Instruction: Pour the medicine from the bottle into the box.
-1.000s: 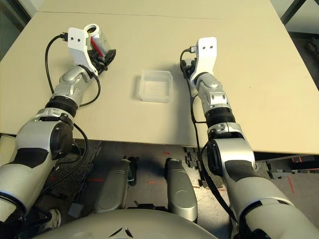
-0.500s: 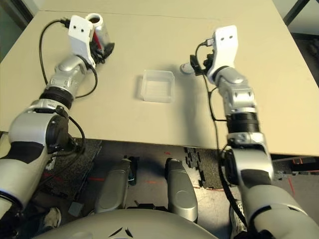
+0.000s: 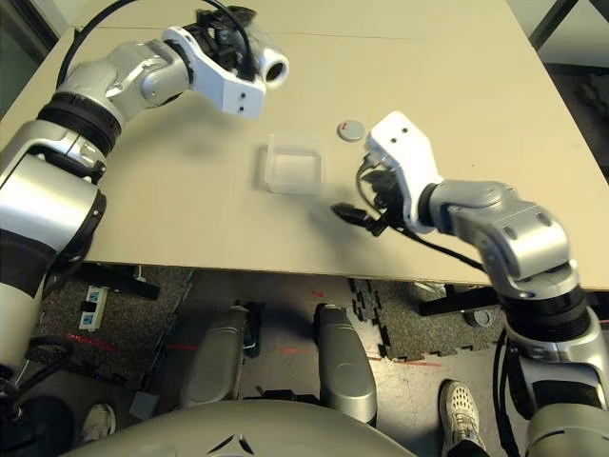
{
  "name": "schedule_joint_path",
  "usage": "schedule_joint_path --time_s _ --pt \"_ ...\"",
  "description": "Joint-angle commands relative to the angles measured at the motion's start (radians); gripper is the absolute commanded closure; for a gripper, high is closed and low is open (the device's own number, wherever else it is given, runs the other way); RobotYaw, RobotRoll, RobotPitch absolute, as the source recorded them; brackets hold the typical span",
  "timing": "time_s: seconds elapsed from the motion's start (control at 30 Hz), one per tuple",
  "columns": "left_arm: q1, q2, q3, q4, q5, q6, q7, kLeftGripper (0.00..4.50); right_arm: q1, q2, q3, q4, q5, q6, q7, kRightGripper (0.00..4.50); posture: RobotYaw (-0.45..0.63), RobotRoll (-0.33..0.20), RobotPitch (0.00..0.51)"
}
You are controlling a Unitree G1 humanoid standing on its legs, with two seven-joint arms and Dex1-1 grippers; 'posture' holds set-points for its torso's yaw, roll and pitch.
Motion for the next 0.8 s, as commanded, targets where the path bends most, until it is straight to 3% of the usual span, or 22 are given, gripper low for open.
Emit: schedule_joint_path --time_s 0.03,0.53,0.8 --pt "-0.029 -0.007 -0.086 0.028 0.101 -0.001 0.083 1.79 -0.027 0.029 0.038 0.035 -0.025 -0.033 -0.017 0.0 -0.05 0.0 0.143" --pt "-0.063 -0.04 -0.103 0.068 0.13 0.016 0.135 1.79 -0.062 0.087 0.054 0.122 -0.074 -0.106 -0.026 0.0 -0.04 0.0 0.139" --pt "-0.059 -0.11 -0.197 0.019 0.235 0.04 0.236 1.79 -0.071 0.083 0.069 0.142 -0.086 -0.115 -0.015 0.0 -0.03 0.0 0.139"
